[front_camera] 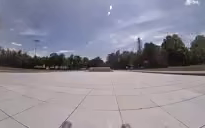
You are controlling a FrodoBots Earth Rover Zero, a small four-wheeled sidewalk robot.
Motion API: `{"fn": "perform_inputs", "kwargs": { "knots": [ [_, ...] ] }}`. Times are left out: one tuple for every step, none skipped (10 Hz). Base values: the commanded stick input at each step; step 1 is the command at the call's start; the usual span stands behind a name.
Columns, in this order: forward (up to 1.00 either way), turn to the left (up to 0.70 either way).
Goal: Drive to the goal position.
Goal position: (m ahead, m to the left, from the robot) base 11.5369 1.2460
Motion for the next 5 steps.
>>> {"fn": "perform_inputs", "kwargs": {
  "knots": [
    [0.70,0.00],
    [0.70,0.00],
    [0.70,0.00],
    [0.70,0.00],
    [0.70,0.00]
  ]
}}
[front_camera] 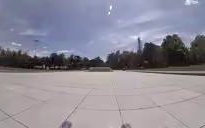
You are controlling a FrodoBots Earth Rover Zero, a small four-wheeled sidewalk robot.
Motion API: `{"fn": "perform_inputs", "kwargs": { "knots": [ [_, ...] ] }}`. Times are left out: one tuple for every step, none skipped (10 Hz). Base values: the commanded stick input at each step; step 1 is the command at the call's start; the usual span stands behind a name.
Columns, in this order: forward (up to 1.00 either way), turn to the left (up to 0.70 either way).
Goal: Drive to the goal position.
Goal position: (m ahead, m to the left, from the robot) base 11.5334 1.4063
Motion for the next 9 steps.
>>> {"fn": "perform_inputs", "kwargs": {
  "knots": [
    [0.70,0.00],
    [0.70,0.00],
    [0.70,0.00],
    [0.70,0.00],
    [0.70,0.00],
    [0.68,0.00],
    [0.48,0.00],
    [0.23,0.00],
    [-0.02,0.00]
  ]
}}
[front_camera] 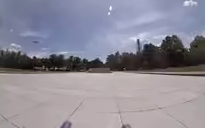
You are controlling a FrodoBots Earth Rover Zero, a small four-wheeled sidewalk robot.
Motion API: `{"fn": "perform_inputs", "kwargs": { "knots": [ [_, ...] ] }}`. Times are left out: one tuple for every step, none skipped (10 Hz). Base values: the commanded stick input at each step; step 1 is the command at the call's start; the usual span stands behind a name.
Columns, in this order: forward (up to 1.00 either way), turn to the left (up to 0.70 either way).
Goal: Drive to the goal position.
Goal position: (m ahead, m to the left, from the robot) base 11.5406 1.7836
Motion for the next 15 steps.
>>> {"fn": "perform_inputs", "kwargs": {
  "knots": [
    [-0.21,0.00],
    [-0.01,0.00],
    [0.21,0.00],
    [0.46,0.00],
    [0.70,0.00],
    [0.70,0.00],
    [0.70,0.00],
    [0.70,0.00],
    [0.70,0.00],
    [0.70,0.00],
    [0.70,0.00],
    [0.70,0.00],
    [0.70,0.00],
    [0.70,0.00],
    [0.70,0.00]
  ]
}}
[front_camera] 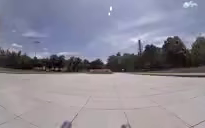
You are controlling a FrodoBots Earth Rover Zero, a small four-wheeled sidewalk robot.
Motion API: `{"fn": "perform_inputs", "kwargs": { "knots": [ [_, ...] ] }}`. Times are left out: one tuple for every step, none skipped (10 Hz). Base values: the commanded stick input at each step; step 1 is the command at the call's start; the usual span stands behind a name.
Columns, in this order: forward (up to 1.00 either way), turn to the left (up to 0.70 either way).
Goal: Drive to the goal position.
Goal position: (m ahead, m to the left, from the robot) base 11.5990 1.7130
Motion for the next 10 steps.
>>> {"fn": "perform_inputs", "kwargs": {
  "knots": [
    [0.70,0.00],
    [0.70,0.00],
    [0.70,0.00],
    [0.70,0.00],
    [0.70,0.00],
    [0.70,0.00],
    [0.70,0.00],
    [0.70,0.00],
    [0.70,0.00],
    [0.70,0.00]
  ]
}}
